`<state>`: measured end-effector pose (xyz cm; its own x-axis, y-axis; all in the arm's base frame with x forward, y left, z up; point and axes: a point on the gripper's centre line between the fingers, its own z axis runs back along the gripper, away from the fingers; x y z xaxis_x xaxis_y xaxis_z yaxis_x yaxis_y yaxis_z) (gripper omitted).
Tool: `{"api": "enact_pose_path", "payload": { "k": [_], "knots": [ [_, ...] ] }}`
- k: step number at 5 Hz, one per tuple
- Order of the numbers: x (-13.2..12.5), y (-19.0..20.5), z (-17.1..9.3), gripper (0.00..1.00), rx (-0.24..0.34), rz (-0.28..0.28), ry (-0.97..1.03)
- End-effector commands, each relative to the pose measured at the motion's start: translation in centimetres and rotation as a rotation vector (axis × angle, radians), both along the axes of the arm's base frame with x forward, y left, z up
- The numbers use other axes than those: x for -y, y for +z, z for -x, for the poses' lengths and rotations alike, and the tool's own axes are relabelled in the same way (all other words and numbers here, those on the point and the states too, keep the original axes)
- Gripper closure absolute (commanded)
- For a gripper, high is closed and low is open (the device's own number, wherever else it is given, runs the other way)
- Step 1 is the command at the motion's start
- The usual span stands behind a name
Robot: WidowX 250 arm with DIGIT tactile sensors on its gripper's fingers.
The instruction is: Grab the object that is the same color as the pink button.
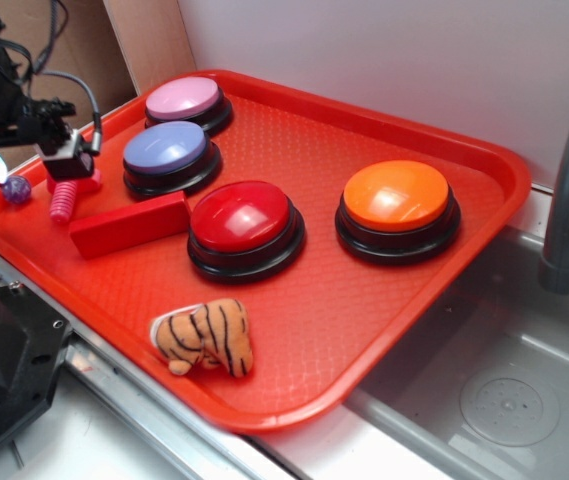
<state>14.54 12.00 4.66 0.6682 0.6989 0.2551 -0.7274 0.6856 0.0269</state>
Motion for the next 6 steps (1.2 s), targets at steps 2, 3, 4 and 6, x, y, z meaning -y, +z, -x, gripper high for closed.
{"api": "enact_pose_path", "payload": {
  "k": [2,3,4,6],
  "knots": [
    [-1.2,-2.7,-0.4,0.48,0.036,0.037,0.071],
    [-1.3,-3.1,-0.3,1.0,0.043,0.049,0.063],
    [-1.4,-3.2,-0.3,1.0,0.047,0.052,0.065],
    [0.5,0.2,-1.5,1.0,-0.015,0.138,-0.05]
  ]
}}
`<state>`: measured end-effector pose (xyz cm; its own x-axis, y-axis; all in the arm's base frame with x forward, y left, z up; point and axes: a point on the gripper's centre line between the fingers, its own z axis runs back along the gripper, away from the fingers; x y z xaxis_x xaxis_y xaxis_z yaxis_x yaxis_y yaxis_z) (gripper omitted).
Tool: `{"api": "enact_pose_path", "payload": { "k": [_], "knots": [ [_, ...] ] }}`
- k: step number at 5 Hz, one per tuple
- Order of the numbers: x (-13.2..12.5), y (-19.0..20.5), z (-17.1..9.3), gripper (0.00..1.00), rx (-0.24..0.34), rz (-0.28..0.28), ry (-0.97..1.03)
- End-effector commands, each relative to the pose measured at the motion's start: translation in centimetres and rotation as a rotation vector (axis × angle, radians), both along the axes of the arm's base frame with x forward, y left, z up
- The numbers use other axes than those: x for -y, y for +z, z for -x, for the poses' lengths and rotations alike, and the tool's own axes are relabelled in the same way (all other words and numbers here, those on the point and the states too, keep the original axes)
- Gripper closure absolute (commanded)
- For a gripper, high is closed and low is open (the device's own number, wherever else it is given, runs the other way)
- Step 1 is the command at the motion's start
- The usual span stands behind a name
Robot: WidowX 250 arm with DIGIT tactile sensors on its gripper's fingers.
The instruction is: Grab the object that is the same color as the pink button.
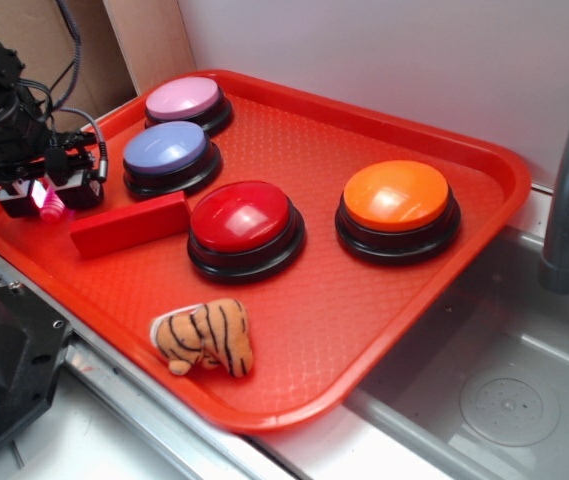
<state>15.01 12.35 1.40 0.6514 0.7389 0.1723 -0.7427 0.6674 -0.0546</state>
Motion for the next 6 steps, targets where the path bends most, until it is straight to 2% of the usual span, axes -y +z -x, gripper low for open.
{"api": "enact_pose_path", "payload": {
  "k": [1,2,3,4,5,6],
  "knots": [
    [2.4,5.9,-1.3,1.0,-0.012,0.079,-0.123],
    [5.8,8.6,-1.6,1.0,0.009,0.127,-0.266],
    [10.3,10.8,-1.8,1.0,0.003,0.176,-0.461],
    [13.5,11.8,-1.1,1.0,0.036,0.182,-0.552],
    [15.2,11.6,-0.5,1.0,0.068,0.18,-0.59],
    [14.8,11.6,-0.4,1.0,0.062,0.195,-0.576]
  ]
}}
